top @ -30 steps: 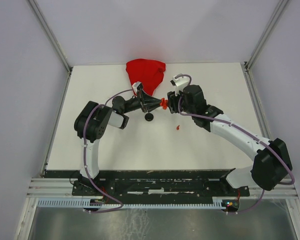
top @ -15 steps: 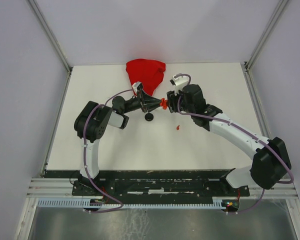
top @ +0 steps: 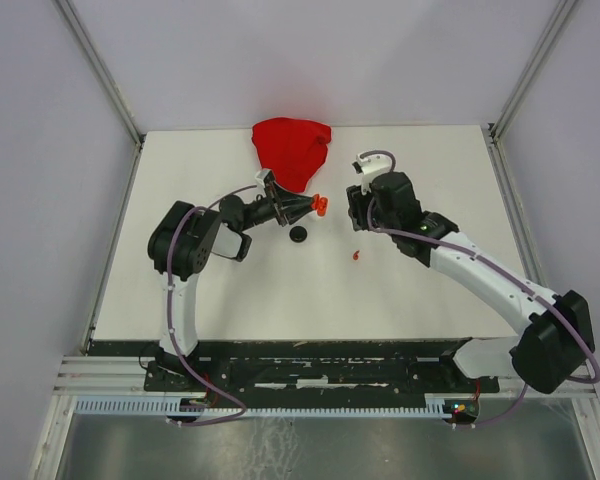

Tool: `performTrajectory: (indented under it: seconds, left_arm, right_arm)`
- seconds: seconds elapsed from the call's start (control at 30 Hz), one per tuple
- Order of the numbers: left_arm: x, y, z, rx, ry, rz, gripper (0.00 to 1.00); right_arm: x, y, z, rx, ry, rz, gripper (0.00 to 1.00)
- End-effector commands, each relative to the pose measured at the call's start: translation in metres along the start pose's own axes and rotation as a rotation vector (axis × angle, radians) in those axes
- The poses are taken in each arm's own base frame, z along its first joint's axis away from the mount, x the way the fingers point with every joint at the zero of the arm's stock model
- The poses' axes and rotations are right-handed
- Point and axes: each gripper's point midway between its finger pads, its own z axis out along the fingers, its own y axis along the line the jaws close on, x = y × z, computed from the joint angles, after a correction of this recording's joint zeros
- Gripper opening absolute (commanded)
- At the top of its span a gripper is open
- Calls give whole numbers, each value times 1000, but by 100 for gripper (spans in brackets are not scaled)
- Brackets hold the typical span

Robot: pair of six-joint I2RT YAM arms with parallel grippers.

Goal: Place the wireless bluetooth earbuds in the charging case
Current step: Pick up the earbud from the center of the board.

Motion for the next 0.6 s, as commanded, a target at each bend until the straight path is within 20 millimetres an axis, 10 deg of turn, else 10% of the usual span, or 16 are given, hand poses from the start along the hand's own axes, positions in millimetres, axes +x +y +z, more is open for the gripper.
performTrajectory:
  seconds: [0.0, 0.57]
  left_arm:
    - [16, -27, -7, 117, 22, 155, 3]
    - [21, -40, -15, 129, 20, 178, 3]
  right_arm:
    - [52, -14, 8, 98, 222, 13, 54]
    - [142, 9, 42, 26, 500, 67, 56]
